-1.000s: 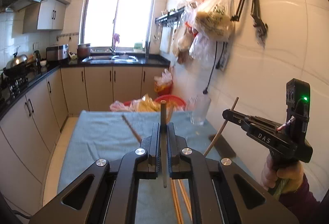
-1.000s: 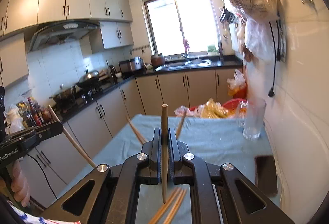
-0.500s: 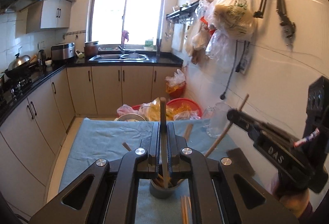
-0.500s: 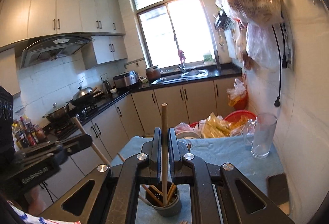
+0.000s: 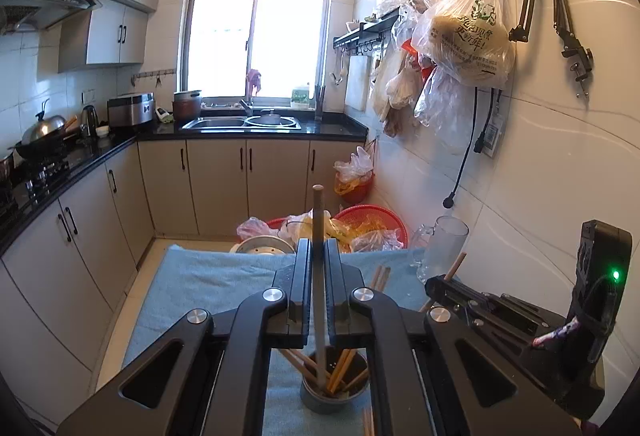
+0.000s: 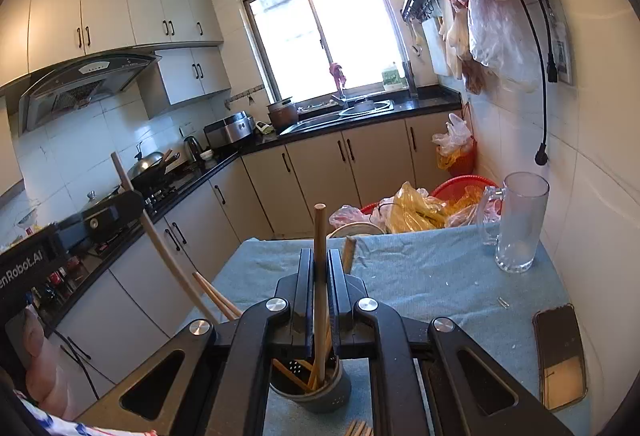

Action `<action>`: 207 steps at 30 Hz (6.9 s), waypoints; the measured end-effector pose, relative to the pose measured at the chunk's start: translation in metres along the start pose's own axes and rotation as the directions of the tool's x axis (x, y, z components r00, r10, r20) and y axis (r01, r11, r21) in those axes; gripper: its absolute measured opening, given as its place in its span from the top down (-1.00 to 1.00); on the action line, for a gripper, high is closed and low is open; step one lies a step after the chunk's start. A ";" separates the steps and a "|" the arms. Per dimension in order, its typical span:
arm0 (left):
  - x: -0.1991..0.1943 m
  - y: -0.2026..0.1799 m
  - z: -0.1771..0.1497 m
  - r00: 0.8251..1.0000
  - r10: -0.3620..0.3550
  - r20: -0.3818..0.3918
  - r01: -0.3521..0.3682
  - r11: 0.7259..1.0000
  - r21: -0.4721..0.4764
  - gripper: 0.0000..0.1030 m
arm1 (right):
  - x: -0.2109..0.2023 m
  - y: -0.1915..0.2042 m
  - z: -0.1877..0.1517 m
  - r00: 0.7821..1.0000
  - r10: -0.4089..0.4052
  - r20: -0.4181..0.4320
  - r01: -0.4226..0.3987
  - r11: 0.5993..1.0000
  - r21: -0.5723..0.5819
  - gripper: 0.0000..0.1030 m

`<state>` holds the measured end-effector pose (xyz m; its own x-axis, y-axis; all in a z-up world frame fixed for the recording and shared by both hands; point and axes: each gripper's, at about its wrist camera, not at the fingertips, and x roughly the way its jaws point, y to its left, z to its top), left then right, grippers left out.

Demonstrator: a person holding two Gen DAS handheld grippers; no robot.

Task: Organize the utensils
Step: 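Lower the chopsticks into the cup and open both grippers, then move both open grippers back toward the remaining chopsticks on the towel, then grasp a chopstick with the left gripper while the right gripper grasps another, then lift both held chopsticks upright and carry them above the black holder cup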

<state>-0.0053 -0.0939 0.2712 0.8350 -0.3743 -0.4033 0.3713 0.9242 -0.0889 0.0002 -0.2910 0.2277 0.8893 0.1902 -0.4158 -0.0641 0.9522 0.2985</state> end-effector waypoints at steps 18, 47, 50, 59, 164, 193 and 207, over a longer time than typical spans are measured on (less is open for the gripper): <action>0.056 0.000 -0.048 0.980 0.023 -0.198 -0.026 1.000 -0.011 0.86 | 0.038 -0.012 -0.027 0.993 -0.034 -0.112 0.033 0.999 -0.007 0.87; -0.063 0.028 -0.125 0.969 0.173 -0.176 -0.188 0.980 -0.072 -0.16 | -0.043 -0.014 -0.084 0.992 -0.106 -0.072 0.108 0.994 0.024 -0.14; -0.064 0.028 -0.139 0.960 0.197 -0.197 -0.215 0.974 -0.071 -0.17 | -0.047 -0.021 -0.103 0.988 -0.117 -0.103 0.123 0.991 0.049 -0.15; -0.046 0.025 -0.176 0.935 0.201 -0.291 -0.217 0.976 -0.023 -0.17 | -0.045 -0.037 -0.162 0.960 -0.144 -0.239 0.159 0.986 0.045 -0.14; 0.051 0.025 -0.250 0.751 -0.119 -0.649 0.009 0.985 -0.170 0.87 | 0.028 -0.065 -0.194 0.772 -0.237 -0.590 0.167 0.971 -0.171 0.78; -0.051 0.012 -0.179 0.947 -0.034 -0.319 -0.009 0.991 -0.133 0.89 | -0.086 -0.018 -0.147 0.967 -0.073 -0.245 0.066 0.997 -0.037 0.87; -0.089 0.004 -0.176 0.959 0.015 -0.282 -0.049 0.992 -0.113 0.89 | -0.121 0.001 -0.150 0.983 -0.039 -0.182 0.032 0.999 -0.041 0.87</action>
<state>-0.1498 -0.0440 0.1461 0.6926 -0.3236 -0.6447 0.2819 0.9441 -0.1711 -0.1751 -0.2777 0.1492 0.7940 0.1932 -0.5764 -0.0540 0.9668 0.2497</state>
